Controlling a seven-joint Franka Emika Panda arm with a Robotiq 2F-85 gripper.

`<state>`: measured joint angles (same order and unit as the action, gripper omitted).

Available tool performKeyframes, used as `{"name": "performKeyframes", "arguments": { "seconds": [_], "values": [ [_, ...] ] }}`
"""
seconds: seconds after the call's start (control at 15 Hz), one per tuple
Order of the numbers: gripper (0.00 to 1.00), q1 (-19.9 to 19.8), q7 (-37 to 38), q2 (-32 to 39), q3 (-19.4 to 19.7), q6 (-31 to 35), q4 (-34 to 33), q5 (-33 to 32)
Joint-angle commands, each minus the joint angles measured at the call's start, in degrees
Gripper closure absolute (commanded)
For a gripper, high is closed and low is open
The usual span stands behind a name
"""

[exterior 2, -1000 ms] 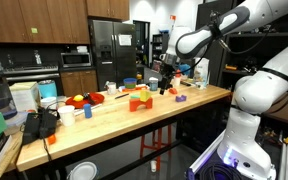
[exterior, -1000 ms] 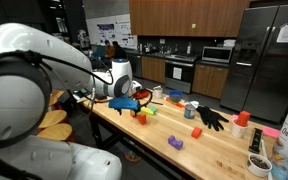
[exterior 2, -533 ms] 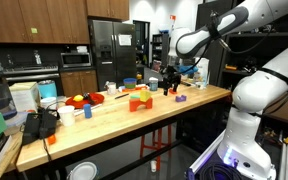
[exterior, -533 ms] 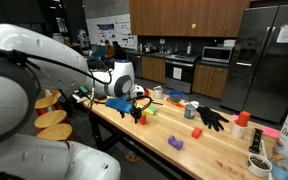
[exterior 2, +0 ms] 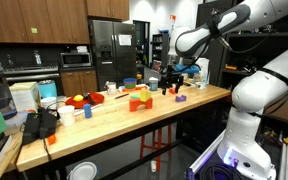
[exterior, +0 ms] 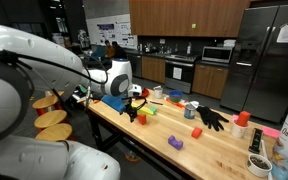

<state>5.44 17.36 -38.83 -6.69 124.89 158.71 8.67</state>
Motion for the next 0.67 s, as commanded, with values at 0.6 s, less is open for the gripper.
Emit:
{"name": "performKeyframes", "arguments": {
  "seconds": [0.6],
  "values": [
    [0.0,4.72,-1.96,-0.53,-1.53,10.05,-0.08,6.73]
  ]
}}
